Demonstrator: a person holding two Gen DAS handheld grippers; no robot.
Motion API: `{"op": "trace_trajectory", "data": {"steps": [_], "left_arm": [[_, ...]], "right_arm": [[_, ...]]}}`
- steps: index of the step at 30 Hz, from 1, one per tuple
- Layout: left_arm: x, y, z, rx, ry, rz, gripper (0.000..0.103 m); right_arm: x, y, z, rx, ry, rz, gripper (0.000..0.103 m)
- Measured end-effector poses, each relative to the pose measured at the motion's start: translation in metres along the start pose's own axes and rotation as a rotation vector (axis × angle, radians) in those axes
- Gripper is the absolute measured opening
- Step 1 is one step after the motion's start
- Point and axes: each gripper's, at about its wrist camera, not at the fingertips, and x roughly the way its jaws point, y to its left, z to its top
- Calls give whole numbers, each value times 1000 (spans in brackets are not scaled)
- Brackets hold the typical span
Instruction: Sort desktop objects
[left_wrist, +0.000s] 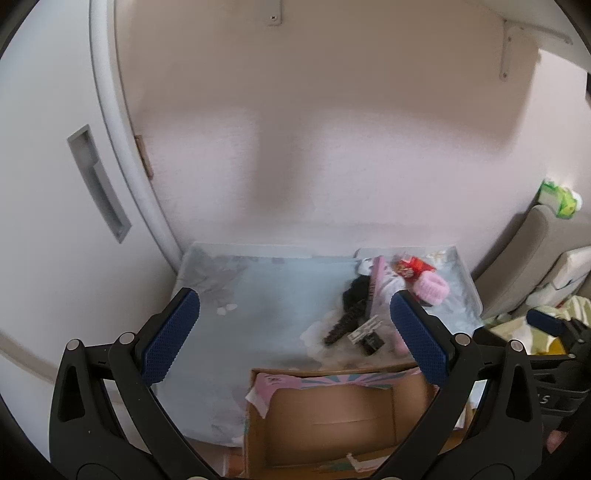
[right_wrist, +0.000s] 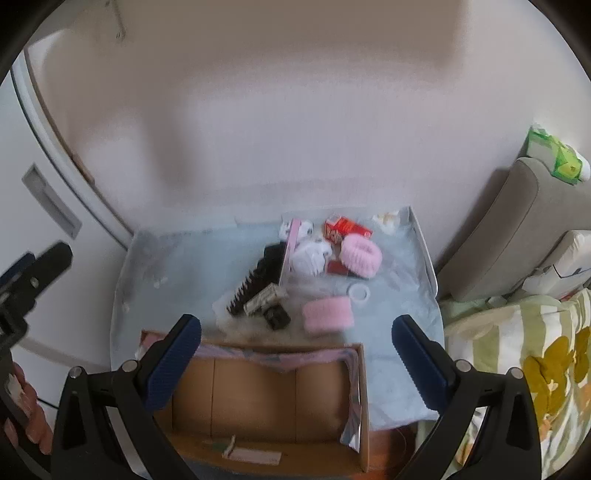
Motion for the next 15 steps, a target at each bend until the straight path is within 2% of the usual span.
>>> {"op": "trace_trajectory", "data": {"steps": [4, 8, 11, 15], "left_arm": [[1, 2, -2, -3, -2, -37, 103], [1, -2, -4, 18, -10, -11, 103], [1, -5, -4, 47, -12, 5, 103], [1, -4, -3, 45, 0, -15, 103]], "right_arm": [[-1, 6, -2, -46, -19, -31, 102], [4, 5, -2, -38, 28, -10, 102], [3, 5, -4, -30, 20, 20, 102], [2, 7, -7, -39, 14, 2, 102]]}}
